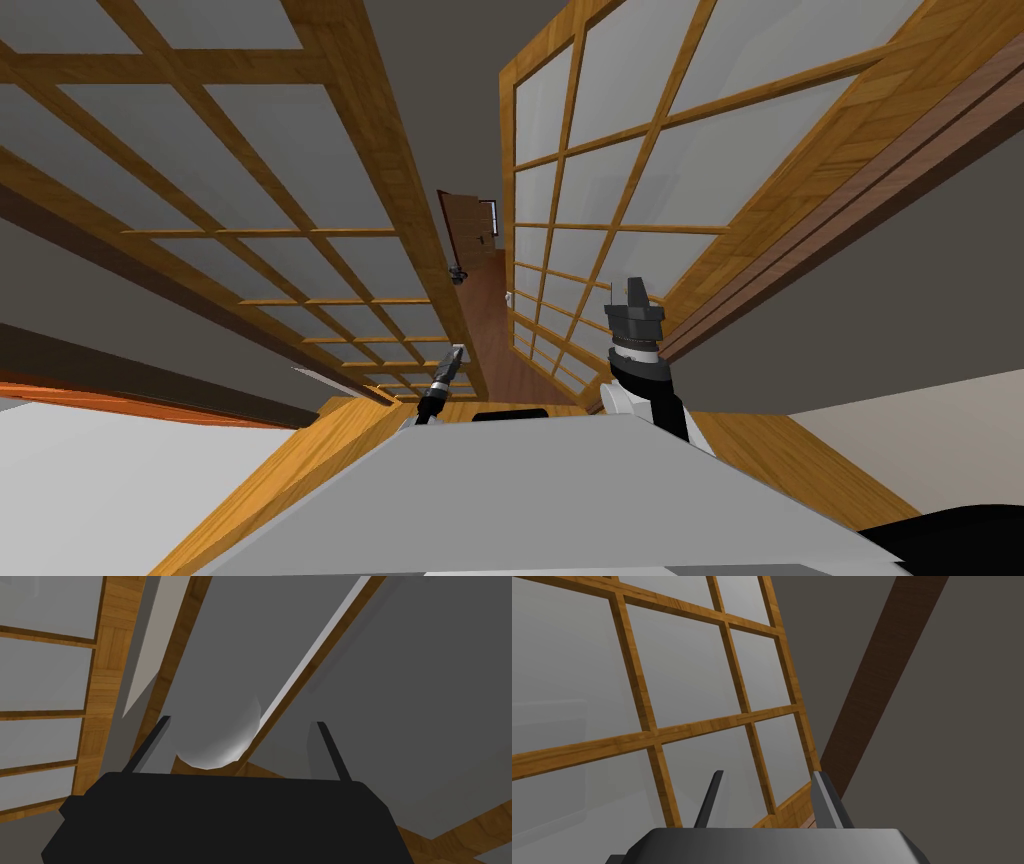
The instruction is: Push the door open
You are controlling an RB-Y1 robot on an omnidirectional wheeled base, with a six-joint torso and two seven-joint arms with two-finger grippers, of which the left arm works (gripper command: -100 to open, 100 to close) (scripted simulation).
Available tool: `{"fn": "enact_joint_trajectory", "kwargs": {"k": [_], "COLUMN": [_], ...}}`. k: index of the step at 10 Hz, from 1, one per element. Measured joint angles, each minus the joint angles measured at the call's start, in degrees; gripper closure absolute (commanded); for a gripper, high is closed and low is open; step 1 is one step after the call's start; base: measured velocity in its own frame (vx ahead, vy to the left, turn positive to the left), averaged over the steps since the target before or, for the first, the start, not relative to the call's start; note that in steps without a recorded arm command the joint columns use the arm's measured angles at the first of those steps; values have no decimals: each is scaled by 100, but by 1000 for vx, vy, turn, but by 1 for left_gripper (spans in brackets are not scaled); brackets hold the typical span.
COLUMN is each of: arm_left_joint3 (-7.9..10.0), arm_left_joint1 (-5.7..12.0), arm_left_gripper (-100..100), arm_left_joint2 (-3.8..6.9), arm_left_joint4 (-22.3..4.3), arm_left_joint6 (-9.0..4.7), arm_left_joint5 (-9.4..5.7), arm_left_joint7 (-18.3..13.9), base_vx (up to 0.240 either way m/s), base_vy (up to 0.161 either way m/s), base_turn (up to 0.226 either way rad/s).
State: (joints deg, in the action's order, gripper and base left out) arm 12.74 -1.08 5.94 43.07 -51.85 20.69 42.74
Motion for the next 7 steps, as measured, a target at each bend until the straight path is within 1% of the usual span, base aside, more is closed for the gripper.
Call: {"fn": "enact_joint_trajectory", "kwargs": {"k": [1,2,3,4,5,6,7], "arm_left_joint3": [16,22,-3,33,35,69,139], "arm_left_joint1": [52,33,-63,-15,-102,-192,-131], "arm_left_gripper": [100,100,100,100,100,100,100], "arm_left_joint2": [9,1,-25,-3,3,17,44], "arm_left_joint4": [-69,-65,119,38,235,502,417], "arm_left_joint6": [-27,-47,22,5,51,176,189], "arm_left_joint5": [-14,-18,0,-33,-40,-66,-107], "arm_left_joint7": [-42,-46,-69,-166,-289,-472,-546], "base_vx": [11,8,6,15,9,-5,-6], "base_vy": [-2,3,15,16,42,62,46], "base_turn": [1,13,-53,-28,0,20,1]}}
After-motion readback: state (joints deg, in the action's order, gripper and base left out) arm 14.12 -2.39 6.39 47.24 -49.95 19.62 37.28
